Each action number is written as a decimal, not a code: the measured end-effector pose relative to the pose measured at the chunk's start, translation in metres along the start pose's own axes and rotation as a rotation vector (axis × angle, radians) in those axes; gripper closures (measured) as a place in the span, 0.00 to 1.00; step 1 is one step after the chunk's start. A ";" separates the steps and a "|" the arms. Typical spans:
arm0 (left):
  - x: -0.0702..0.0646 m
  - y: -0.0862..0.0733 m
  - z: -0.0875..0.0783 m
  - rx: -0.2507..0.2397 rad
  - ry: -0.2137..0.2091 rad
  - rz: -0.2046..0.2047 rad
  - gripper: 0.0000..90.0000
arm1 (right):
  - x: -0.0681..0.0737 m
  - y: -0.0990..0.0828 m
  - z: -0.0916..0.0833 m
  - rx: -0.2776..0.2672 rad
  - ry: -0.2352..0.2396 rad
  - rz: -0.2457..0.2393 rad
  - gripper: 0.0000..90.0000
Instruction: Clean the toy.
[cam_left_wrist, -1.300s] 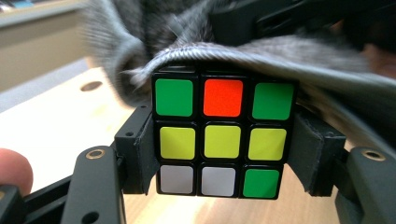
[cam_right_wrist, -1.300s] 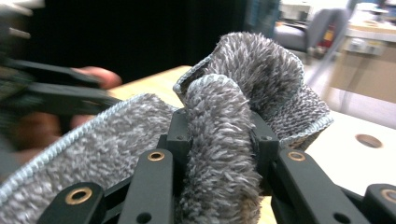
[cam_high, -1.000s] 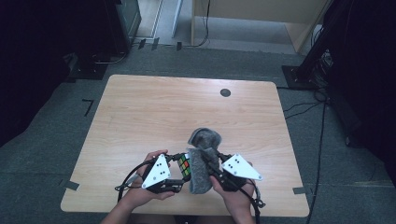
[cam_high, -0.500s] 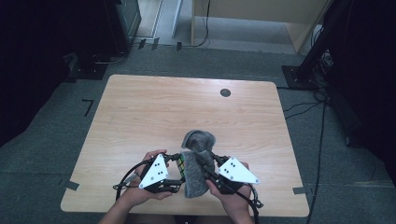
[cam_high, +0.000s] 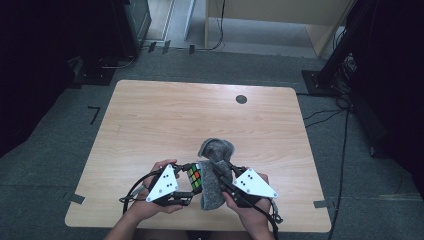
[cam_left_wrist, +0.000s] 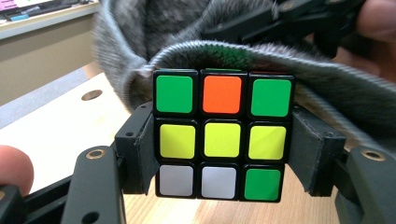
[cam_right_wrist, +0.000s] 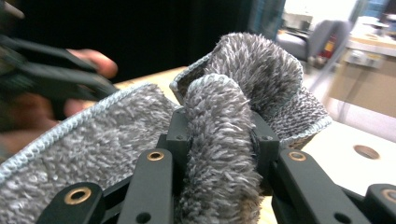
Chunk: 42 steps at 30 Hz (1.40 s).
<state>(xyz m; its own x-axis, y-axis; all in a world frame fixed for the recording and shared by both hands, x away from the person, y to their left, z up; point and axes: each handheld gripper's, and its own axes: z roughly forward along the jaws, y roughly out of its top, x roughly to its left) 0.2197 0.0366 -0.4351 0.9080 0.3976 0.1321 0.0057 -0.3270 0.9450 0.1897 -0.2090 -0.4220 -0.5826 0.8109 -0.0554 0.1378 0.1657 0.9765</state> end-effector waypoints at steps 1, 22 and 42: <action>0.001 0.000 -0.001 -0.006 -0.005 -0.006 0.38 | -0.001 0.000 -0.001 0.002 -0.003 0.014 0.77; -0.007 -0.003 0.006 0.014 -0.007 0.026 0.38 | 0.021 0.008 -0.001 -0.038 0.101 -0.032 0.78; -0.007 -0.001 0.003 0.026 -0.002 0.054 0.38 | 0.026 0.009 -0.001 -0.042 0.084 -0.064 0.78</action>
<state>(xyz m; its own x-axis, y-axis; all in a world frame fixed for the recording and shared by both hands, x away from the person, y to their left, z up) 0.2148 0.0320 -0.4380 0.9081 0.3772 0.1816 -0.0322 -0.3697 0.9286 0.1745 -0.1870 -0.4143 -0.6542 0.7495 -0.1018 0.0654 0.1902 0.9796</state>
